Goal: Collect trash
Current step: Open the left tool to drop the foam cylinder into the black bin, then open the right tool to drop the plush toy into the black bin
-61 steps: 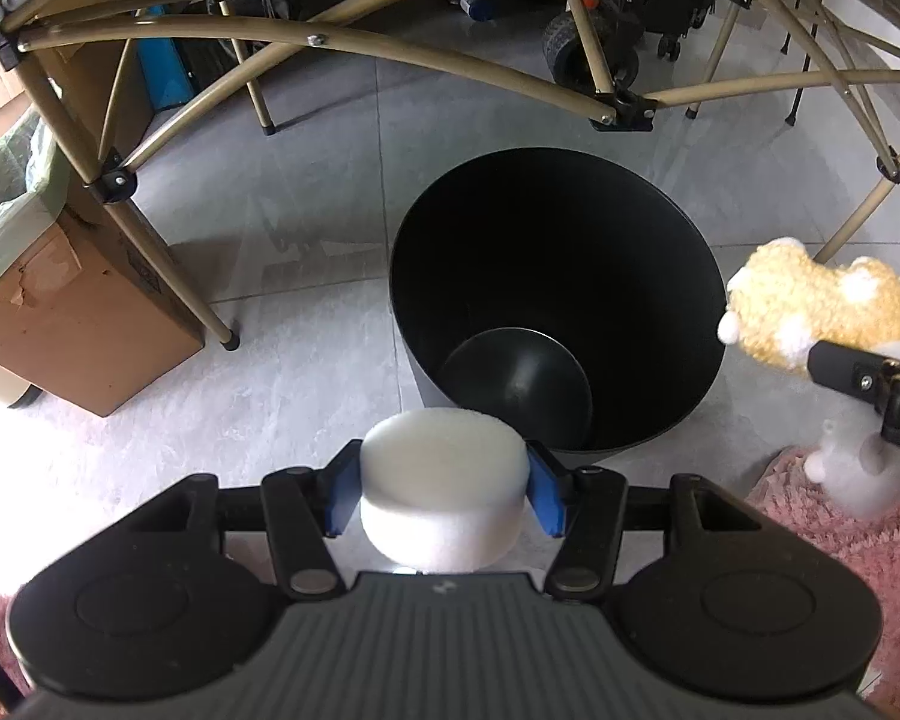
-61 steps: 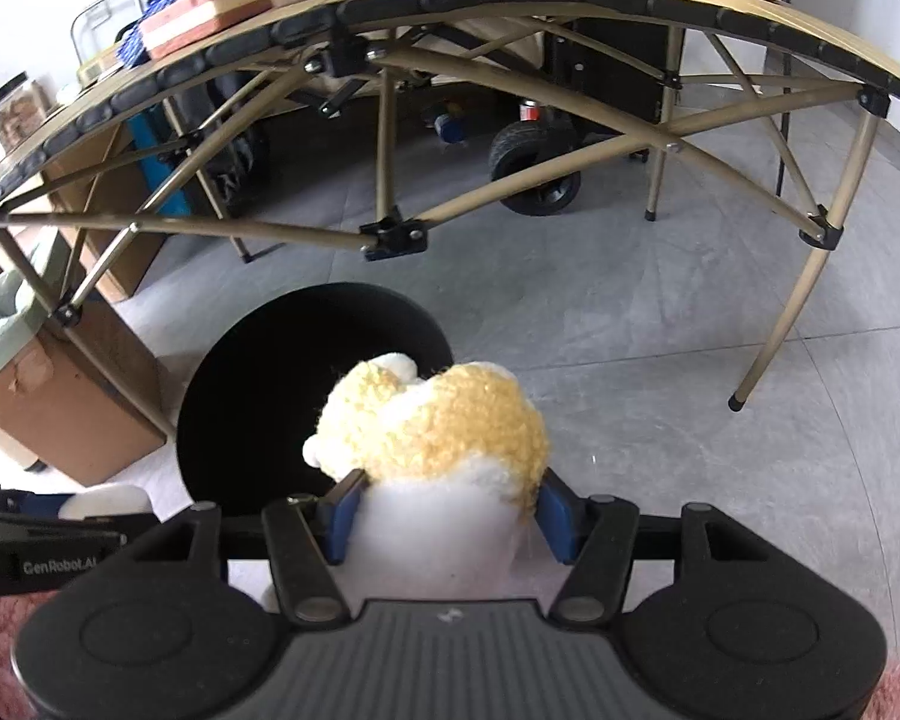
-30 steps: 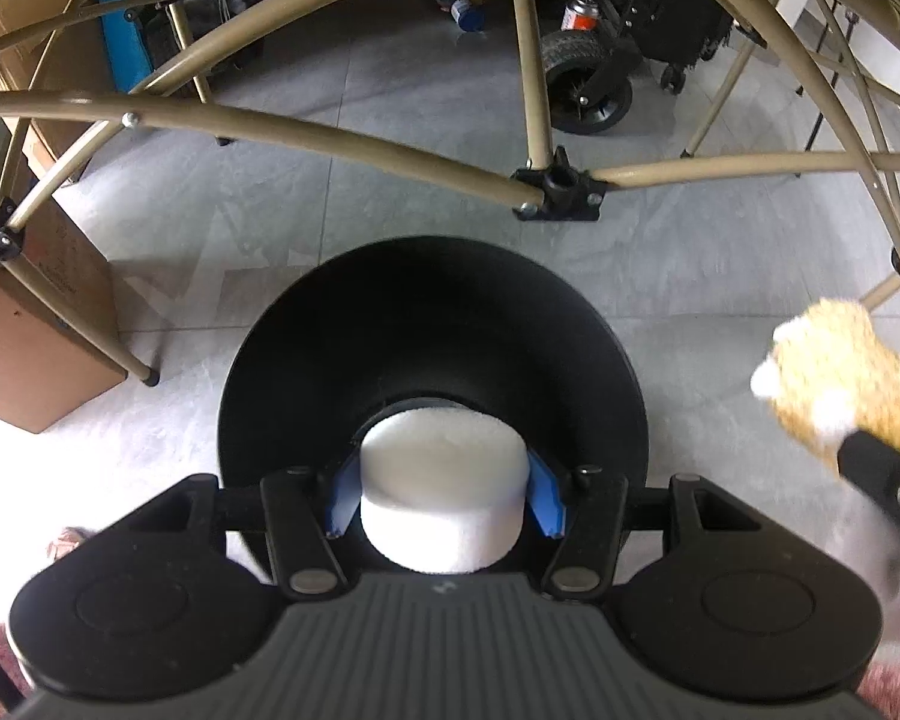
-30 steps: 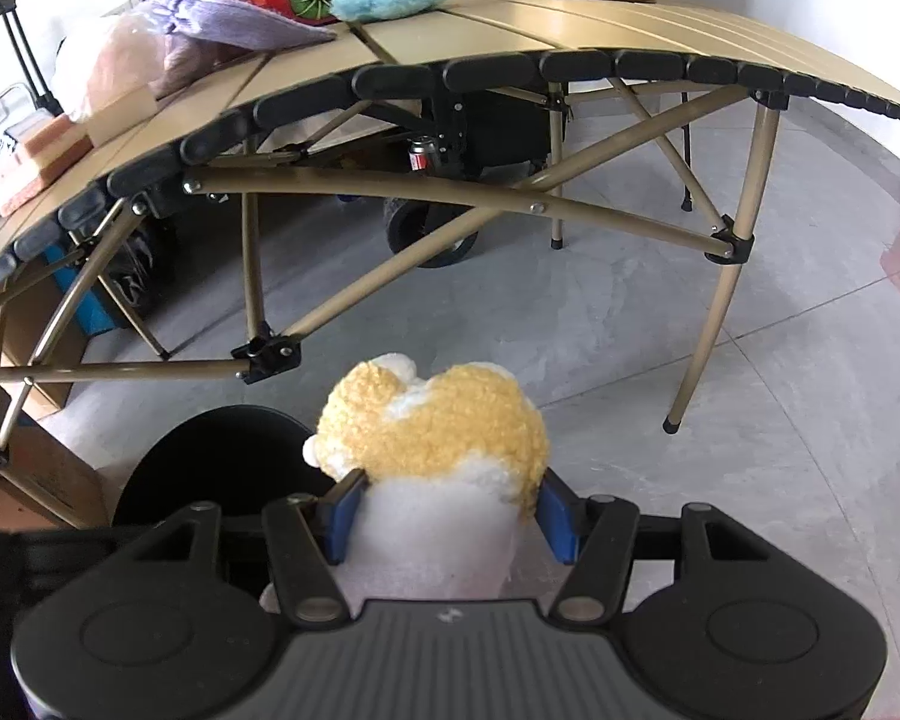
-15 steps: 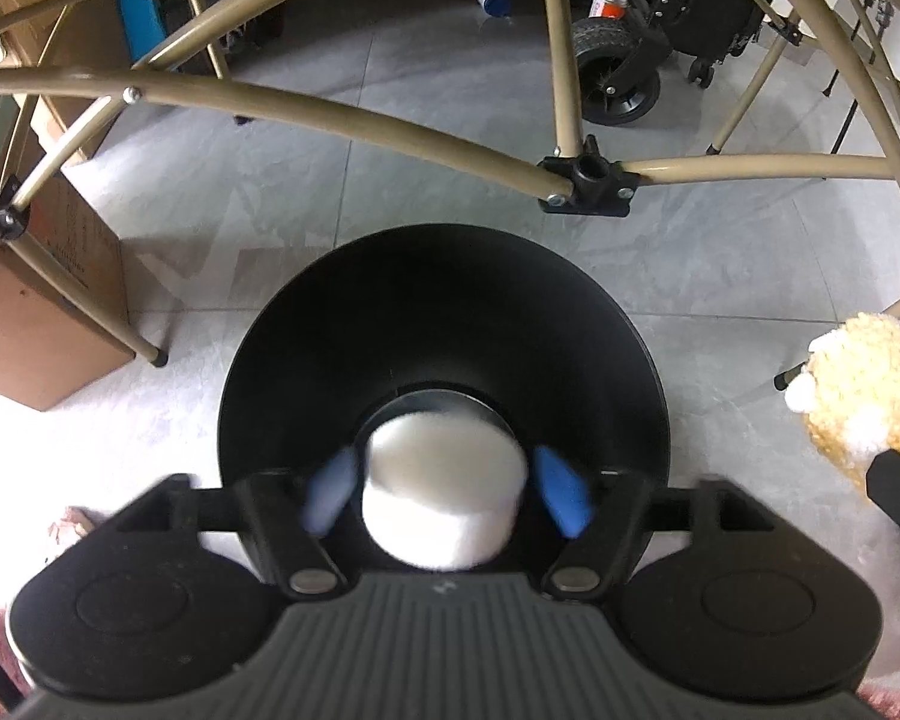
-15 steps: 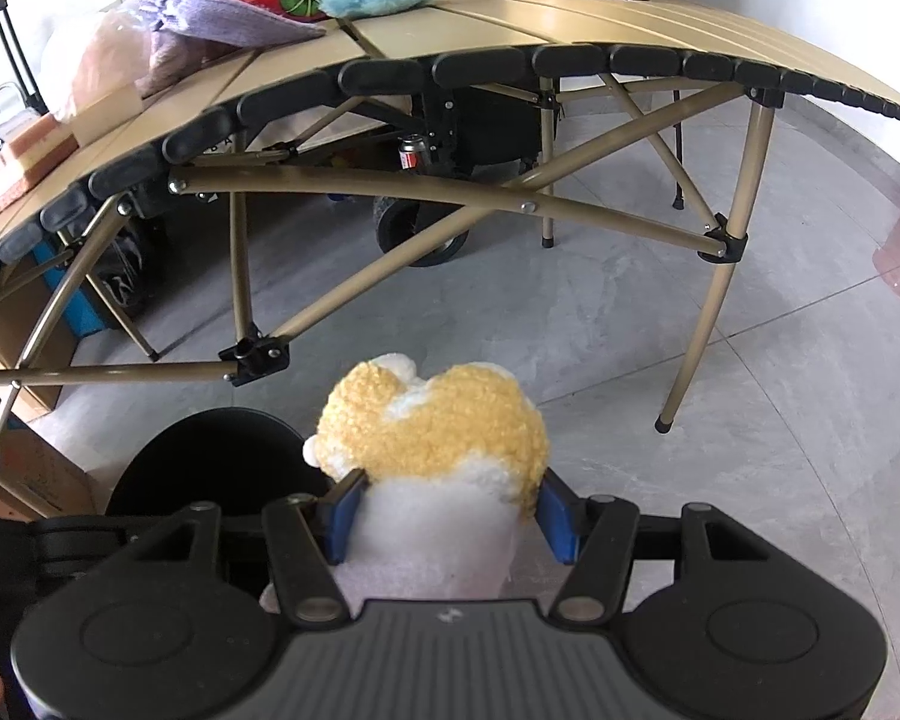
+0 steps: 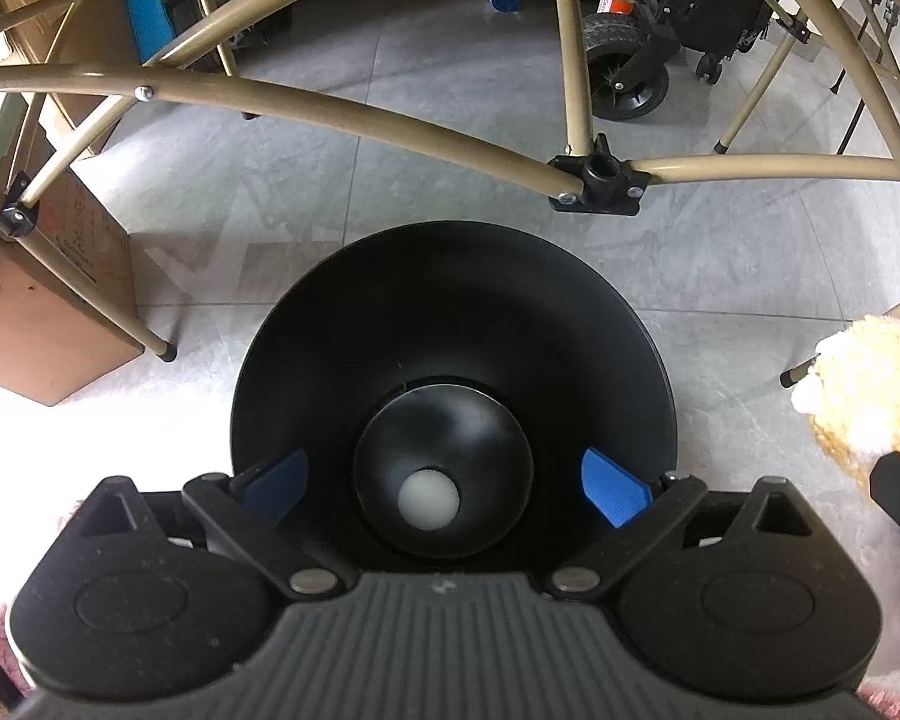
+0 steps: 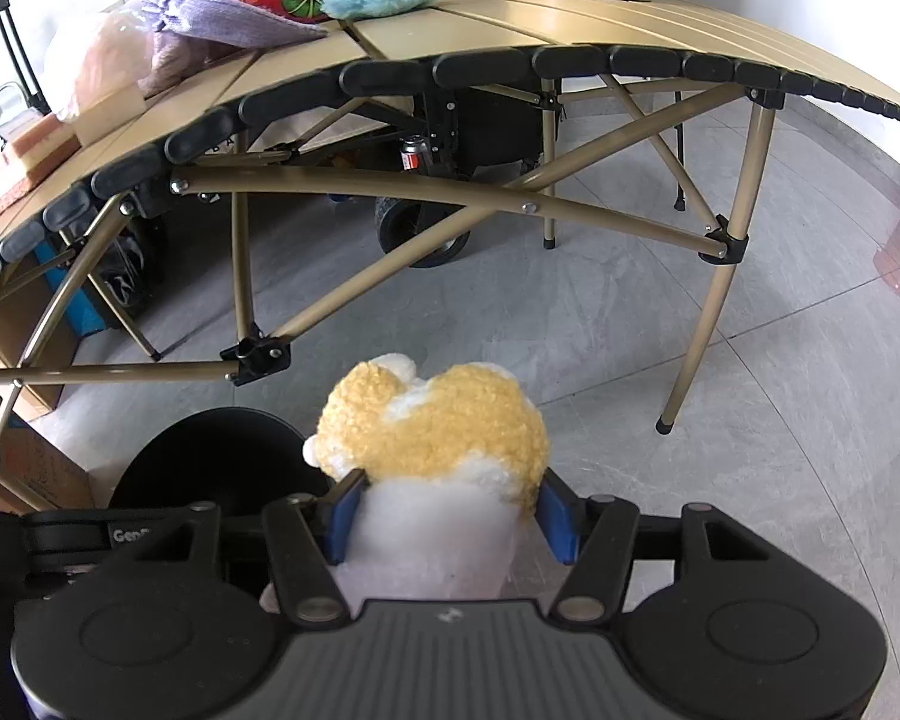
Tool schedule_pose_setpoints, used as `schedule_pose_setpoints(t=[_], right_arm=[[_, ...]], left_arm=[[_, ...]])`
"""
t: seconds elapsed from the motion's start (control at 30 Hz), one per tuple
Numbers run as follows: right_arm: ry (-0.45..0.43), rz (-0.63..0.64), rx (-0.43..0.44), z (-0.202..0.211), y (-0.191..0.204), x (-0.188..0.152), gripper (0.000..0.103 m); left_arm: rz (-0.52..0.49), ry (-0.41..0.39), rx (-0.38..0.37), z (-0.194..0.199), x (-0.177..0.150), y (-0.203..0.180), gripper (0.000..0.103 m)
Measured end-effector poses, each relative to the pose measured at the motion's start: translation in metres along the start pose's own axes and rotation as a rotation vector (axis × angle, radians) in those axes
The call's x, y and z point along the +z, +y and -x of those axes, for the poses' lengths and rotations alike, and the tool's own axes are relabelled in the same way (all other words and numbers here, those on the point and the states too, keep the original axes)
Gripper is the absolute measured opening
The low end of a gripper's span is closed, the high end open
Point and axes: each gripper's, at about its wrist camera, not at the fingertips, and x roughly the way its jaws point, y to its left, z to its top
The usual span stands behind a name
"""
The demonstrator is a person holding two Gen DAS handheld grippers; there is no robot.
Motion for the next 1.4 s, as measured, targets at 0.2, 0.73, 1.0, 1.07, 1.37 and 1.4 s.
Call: schedule_pose_setpoints(t=[0.2, 0.73, 1.0, 1.07, 1.37, 1.4], right_arm=[[0.001, 0.011, 0.008, 0.000, 0.002, 0.000, 0.058], [0.025, 0.147, 0.116, -0.007, 0.055, -0.005, 0.058], [0.045, 0.233, 0.165, -0.017, 0.101, -0.005, 0.058], [0.054, 0.254, 0.176, -0.023, 0.115, -0.005, 0.058], [0.109, 0.313, 0.174, -0.049, 0.159, -0.012, 0.058], [0.115, 0.317, 0.168, -0.052, 0.162, -0.013, 0.058]], left_arm=[[-0.020, 0.000, 0.021, 0.005, -0.003, 0.005, 0.100], [0.047, 0.006, 0.076, 0.023, -0.011, 0.078, 0.100], [0.127, 0.019, 0.126, 0.023, -0.015, 0.127, 0.100], [0.141, 0.013, 0.138, 0.024, -0.014, 0.135, 0.100], [0.186, 0.034, 0.170, 0.022, -0.020, 0.164, 0.100], [0.192, 0.036, 0.171, 0.022, -0.021, 0.167, 0.100]])
